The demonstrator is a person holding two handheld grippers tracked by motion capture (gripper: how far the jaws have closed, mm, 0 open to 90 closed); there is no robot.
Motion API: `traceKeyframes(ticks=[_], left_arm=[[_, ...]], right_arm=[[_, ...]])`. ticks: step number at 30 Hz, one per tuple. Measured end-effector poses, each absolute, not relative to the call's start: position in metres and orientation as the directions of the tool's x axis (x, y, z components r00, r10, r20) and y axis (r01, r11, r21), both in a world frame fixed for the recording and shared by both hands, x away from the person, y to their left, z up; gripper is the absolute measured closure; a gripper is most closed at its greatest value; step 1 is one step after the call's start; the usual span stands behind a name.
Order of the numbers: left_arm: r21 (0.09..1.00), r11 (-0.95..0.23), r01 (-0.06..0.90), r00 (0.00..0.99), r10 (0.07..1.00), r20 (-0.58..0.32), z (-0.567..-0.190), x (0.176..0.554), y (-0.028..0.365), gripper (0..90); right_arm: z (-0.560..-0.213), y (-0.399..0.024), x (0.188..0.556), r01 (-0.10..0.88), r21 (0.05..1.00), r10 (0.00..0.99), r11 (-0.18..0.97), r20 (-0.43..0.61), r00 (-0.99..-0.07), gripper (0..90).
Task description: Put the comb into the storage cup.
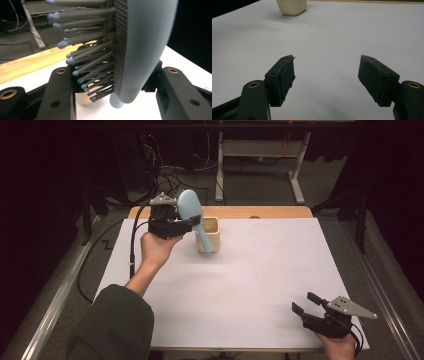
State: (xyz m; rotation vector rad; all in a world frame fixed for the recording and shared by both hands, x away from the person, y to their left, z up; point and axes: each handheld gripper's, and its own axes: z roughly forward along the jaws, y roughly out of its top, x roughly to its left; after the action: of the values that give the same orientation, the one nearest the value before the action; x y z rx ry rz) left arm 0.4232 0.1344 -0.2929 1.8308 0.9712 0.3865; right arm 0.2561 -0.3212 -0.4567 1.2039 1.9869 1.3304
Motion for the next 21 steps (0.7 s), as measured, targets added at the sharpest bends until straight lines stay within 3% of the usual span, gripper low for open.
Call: traceKeyframes(ticks=[21], left_arm=[[0.885, -0.14, 0.444, 0.56, 0.814, -0.152, -0.275, 0.45, 0.132, 51.2]], right_arm=[[-0.457, -0.322, 0.257, 0.409, 0.9, 0.853, 0.15, 0.092, -0.515, 29.7]])
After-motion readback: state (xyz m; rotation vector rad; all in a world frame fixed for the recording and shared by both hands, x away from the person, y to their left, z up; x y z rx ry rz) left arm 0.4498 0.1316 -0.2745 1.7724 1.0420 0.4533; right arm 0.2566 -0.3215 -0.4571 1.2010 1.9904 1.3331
